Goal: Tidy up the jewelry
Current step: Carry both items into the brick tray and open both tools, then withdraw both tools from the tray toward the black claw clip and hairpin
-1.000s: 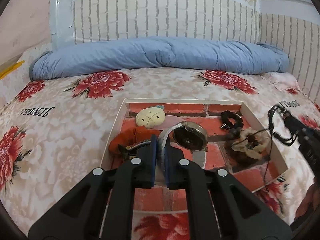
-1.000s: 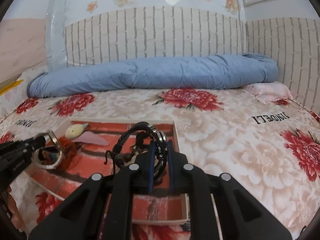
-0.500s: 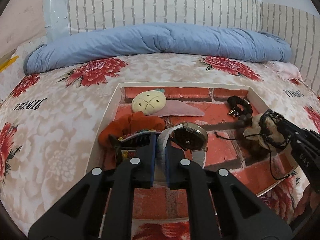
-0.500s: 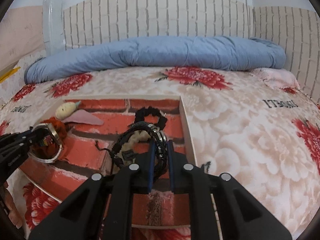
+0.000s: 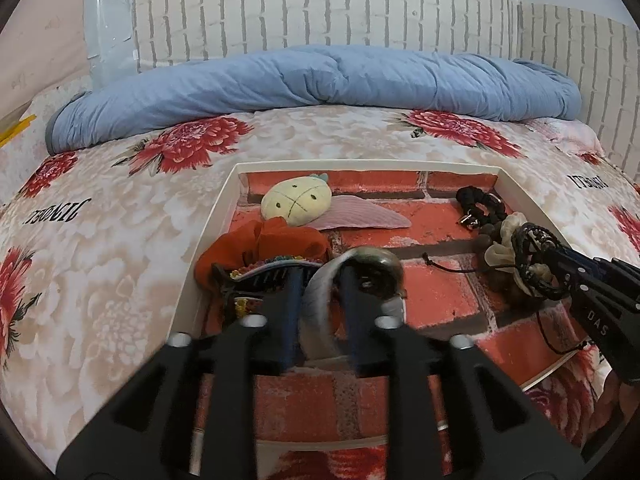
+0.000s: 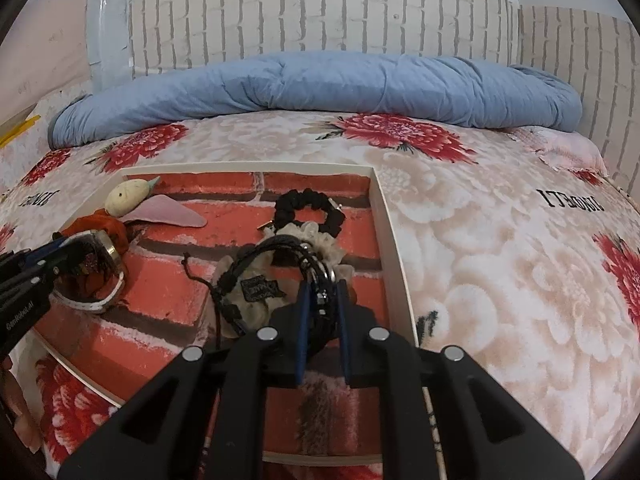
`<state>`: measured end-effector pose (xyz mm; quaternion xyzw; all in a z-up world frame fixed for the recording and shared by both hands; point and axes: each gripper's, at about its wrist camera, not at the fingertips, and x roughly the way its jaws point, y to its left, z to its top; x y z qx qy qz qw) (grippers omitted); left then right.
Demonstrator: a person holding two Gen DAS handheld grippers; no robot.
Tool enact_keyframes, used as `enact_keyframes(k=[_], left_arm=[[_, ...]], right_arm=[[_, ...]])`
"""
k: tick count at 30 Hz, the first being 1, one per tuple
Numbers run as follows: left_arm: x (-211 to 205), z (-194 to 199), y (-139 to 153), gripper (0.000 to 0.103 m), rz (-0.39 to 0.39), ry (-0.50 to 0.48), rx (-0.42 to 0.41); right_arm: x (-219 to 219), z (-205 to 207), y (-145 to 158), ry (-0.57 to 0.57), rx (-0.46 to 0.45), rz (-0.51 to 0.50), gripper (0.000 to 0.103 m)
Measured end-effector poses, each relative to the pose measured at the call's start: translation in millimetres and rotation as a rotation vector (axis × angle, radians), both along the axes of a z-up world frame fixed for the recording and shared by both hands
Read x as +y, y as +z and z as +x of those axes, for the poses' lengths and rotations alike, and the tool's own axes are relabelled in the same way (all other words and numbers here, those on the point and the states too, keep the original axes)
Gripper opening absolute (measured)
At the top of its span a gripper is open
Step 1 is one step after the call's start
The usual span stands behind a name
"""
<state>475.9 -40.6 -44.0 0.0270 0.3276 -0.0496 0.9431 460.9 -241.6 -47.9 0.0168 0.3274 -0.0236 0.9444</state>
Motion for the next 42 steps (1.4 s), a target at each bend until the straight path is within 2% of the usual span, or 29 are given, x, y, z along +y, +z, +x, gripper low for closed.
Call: enact_keyframes(k=[1,2,3,4,9,13,15,17,22,25,28,30,35,42], left_arm=[[0,-1,1,0.063,0.005,0.007,-0.008],[1,-3,2,0.066,0.005,0.009,-0.016],[2,-4,3,0.070,0.004,0.011,-0.017],[4,-4,3,0.072,0.001,0.014,-0.018],[6,-6,1,0.079,0.005,0.014,-0.010],[5,-10,1,0.088,0.020,0.008,-0.018],[6,-13,3,0.094,0.033,0.029,-0.035],[9,-15,4,0.095,0.025,0.033,-0.044],[11,-17,4,0.096,0.028,0.035,-0.033],[9,-22,10,0.098,0.025,0.036,-0.047],[12,-30,24,0.098,-0.034,0.029,-0.036],[14,-41,37,0.098,-0.059,0.024,-0.046],[25,-78,76,0.098,-0.047,0.021,-0.061],[59,-141,100,0.098,0.019,0.056,-0.069]], right_arm=[[-1,0,0,0.002,-0.001,0.005,0.015],[-1,-1,1,0.002,-0.003,0.009,0.017],[-2,-1,1,0.000,-0.006,0.011,0.027],[-2,-2,2,-0.004,-0.009,0.011,0.037],[-3,-4,5,-0.004,-0.019,0.013,0.057],[0,-6,6,-0.001,-0.024,-0.001,0.068],[-1,-7,7,-0.001,-0.024,-0.003,0.069],[-1,-9,7,-0.006,-0.026,0.000,0.070],[-6,-18,12,-0.011,-0.034,0.029,0.080],[-7,-26,21,-0.010,-0.039,0.022,0.081],[-8,-45,41,-0.017,-0.068,0.012,0.085],[-8,-57,53,-0.021,-0.080,0.005,0.085],[2,-94,79,-0.023,-0.103,-0.032,0.091],[25,-144,98,-0.018,-0.099,-0.057,0.093]])
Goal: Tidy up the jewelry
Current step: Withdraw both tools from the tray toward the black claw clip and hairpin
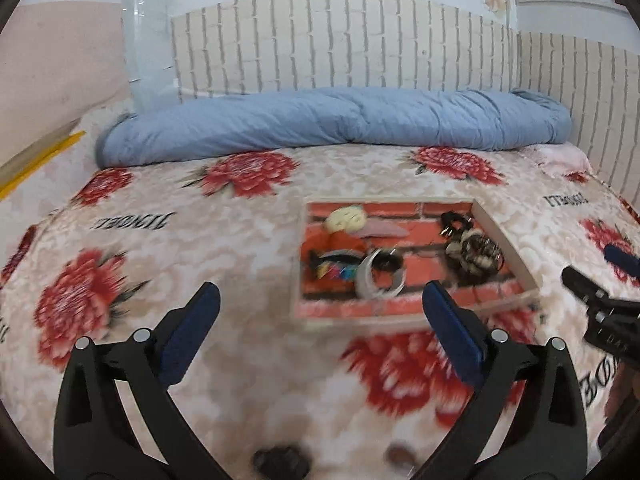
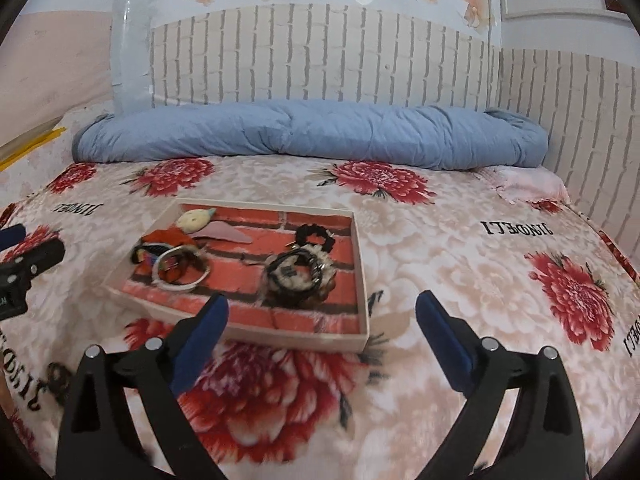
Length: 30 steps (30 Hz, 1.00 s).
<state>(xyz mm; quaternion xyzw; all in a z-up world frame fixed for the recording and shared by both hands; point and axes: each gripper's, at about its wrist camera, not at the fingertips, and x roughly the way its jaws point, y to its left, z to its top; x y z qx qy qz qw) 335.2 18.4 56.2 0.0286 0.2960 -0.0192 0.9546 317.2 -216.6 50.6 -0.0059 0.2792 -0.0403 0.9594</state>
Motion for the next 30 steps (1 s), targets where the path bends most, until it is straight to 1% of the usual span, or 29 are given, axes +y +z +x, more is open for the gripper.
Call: enact_keyframes(k=[3,8,12,14,18,20,24,28,29,30], left_arm=[[20,-29,0,0.098,0.014,0.024,0.012],[51,-66,-12,0.098,0.043,0.062,0.032],[75,-85,-30,0.098,0.021,0.068,0.064],[81,-87,-40,0.098,0.027,0.078,0.084],[92,-87,-62,0.098,-0.009,0.086,0.133],[94,-86,-69,0.098,-0.015,0.086,0.142],[92,-85,-70,0.098,-0.014,0.076,0.132],[89,-82,-74,0.098,-0.022,0.060,0.136],[87,-80,-76,0.098,-0.019,0.057,0.140],[86,-79,-78,0.098,-0.015,0.055,0.144]], right_arm=[[8,-21,5,-0.003,-0.003,0.017,0.093],[21,-45,-2,0.011,0.025,0.032,0.093],[31,-56,-13,-0.016,0.048,-0.015,0.093],[35,-60,-22,-0.007,0.071,-0.009,0.093],[42,-63,-41,0.000,0.127,0.002,0.093],[46,-63,-50,0.008,0.159,0.013,0.093],[52,-65,-61,0.047,0.176,0.074,0.093],[66,-64,-73,0.063,0.194,0.067,0.092],[69,-63,-75,0.067,0.200,0.067,0.090],[71,-62,-77,0.070,0.207,0.068,0.085]])
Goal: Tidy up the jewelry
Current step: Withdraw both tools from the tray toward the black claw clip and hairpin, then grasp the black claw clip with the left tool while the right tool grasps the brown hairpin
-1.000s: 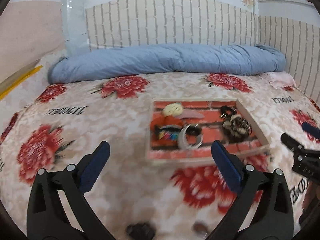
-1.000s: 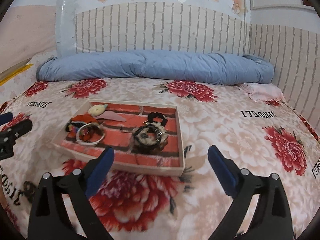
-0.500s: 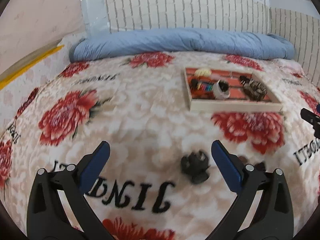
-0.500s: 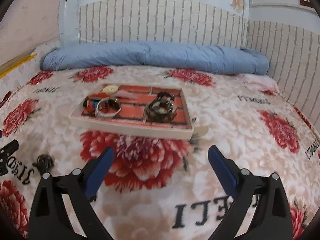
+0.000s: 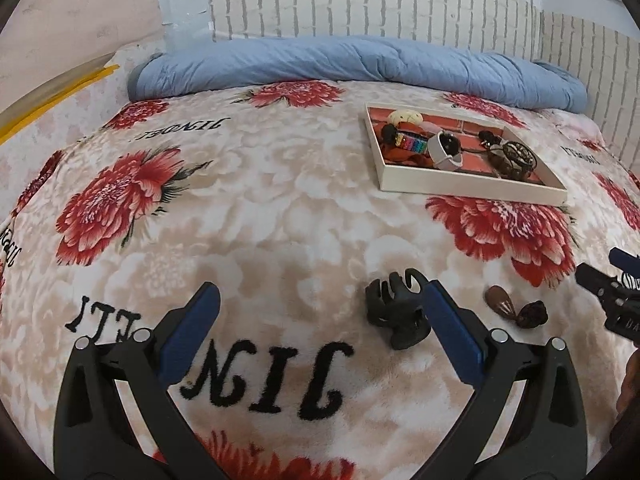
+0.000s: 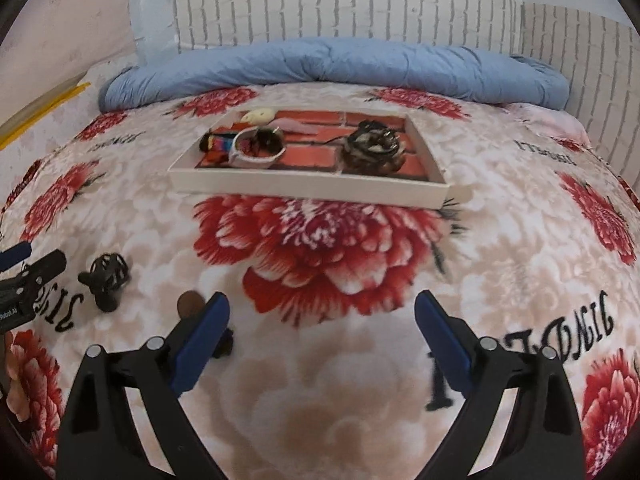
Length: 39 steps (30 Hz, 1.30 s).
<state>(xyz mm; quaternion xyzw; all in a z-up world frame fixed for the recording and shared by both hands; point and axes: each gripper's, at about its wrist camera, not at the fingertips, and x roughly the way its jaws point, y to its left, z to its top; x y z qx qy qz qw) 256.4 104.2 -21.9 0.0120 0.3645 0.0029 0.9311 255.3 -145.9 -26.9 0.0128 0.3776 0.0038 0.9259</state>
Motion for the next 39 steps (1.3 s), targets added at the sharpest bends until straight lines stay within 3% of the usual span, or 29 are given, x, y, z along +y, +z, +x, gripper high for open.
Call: enact_keyframes(k=[8,20,32,39], left_arm=[[-17,9,-6,0.098,0.026,-0.036,0.012],[-26,26,-24,0.097,-0.028,-0.085,0.072],[-22,37,-40,0.071,-0.064,-0.123,0.132],[-26,34,-39,0.046,-0.091,-0.179,0.141]], right_arm=[[21,2,-11,0.036,0.040,-0.008,0.074],[38,2,-23,0.060,0.079,-0.006,0.063],[43,4,-32,0.066,0.093,0.000,0.058],[48,3,-35,0.079,0.101,0.018,0.044]])
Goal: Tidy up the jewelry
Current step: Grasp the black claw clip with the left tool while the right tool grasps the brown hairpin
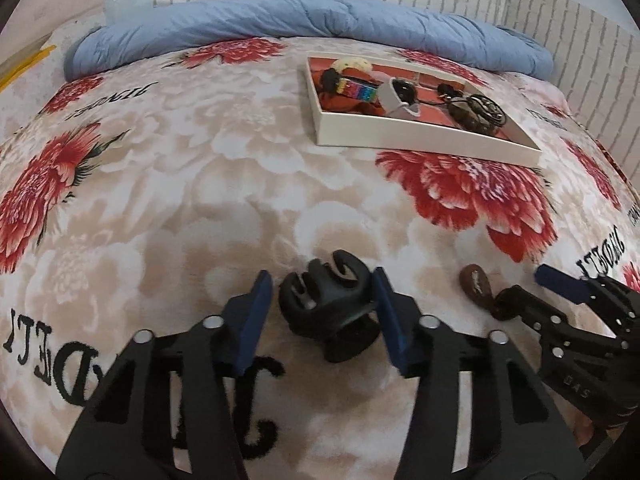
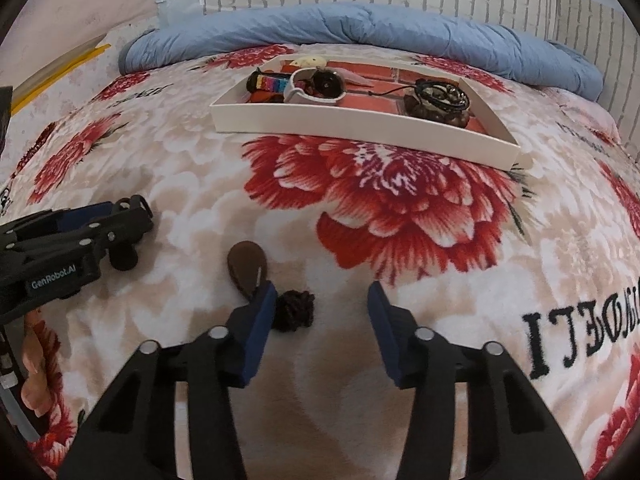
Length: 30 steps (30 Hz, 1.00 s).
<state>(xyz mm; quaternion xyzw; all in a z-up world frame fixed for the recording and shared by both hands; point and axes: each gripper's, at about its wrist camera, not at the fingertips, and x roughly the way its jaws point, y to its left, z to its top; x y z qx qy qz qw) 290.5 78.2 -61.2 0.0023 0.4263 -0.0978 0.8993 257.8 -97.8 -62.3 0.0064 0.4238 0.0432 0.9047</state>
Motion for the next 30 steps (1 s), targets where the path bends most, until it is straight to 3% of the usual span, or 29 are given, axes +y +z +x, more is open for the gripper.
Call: enact_keyframes(k=[6,11,21,30], left_arm=[[1,-2,1,0.045,-0.008,0.004,-0.002],[2,-3,0,0.045,-0.012,-0.002,-0.004],[0,-5,1,0.045,0.012,-0.005,-0.016],[0,-11,13,0.044,0.034,0.025,-0.057]], right_arm=[[8,-5,-1,0.005,-0.002,-0.008,0.039],[13,-4,-1,0.026,-0.006,-0.003,0.021],[12,-10,5,0.022,-0.046,-0.010,0.017],[-6,-6,27,0.014,-0.116,-0.001,0.017]])
